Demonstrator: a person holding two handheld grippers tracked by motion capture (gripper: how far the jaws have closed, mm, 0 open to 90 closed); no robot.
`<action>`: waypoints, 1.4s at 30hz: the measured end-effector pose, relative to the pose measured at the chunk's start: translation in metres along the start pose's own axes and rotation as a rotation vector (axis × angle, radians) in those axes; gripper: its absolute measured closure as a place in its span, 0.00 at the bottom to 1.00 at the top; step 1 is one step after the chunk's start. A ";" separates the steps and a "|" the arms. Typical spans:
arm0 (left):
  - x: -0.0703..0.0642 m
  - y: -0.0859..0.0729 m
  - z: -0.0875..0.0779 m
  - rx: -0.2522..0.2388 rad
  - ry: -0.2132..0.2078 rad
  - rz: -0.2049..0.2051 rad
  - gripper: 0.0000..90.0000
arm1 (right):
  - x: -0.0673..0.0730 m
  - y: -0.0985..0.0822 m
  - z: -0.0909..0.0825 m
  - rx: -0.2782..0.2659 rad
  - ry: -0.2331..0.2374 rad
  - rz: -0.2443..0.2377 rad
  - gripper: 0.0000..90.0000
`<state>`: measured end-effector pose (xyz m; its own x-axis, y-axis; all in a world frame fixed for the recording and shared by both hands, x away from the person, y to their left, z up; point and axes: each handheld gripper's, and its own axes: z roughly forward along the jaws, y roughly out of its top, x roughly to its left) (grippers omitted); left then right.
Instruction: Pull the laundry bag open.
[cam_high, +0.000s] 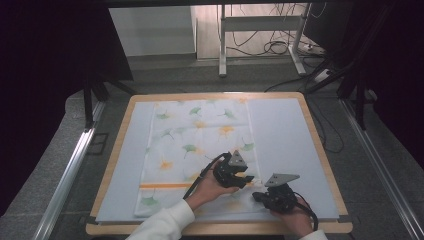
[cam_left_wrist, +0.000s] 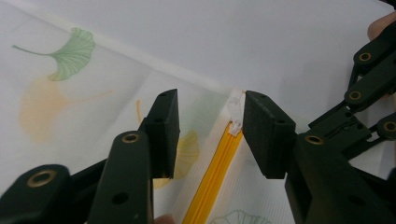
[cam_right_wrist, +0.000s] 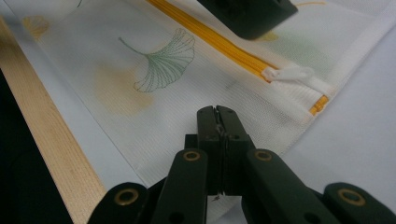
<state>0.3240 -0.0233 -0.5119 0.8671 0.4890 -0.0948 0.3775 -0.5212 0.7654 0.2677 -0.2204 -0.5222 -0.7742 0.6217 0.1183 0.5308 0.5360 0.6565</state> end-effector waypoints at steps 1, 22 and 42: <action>-0.001 0.001 0.001 0.003 -0.002 0.002 0.64 | 0.000 0.000 0.000 -0.002 -0.002 -0.001 0.98; -0.008 0.011 0.025 0.095 -0.010 0.061 0.72 | 0.000 0.000 0.000 0.001 0.000 -0.006 0.98; -0.010 0.011 0.029 0.126 -0.041 0.062 1.00 | 0.000 0.000 0.000 0.000 0.000 -0.011 0.98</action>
<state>0.3289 -0.0541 -0.5205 0.9017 0.4253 -0.0774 0.3581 -0.6347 0.6848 0.2683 -0.2204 -0.5224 -0.7799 0.6159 0.1112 0.5225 0.5429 0.6574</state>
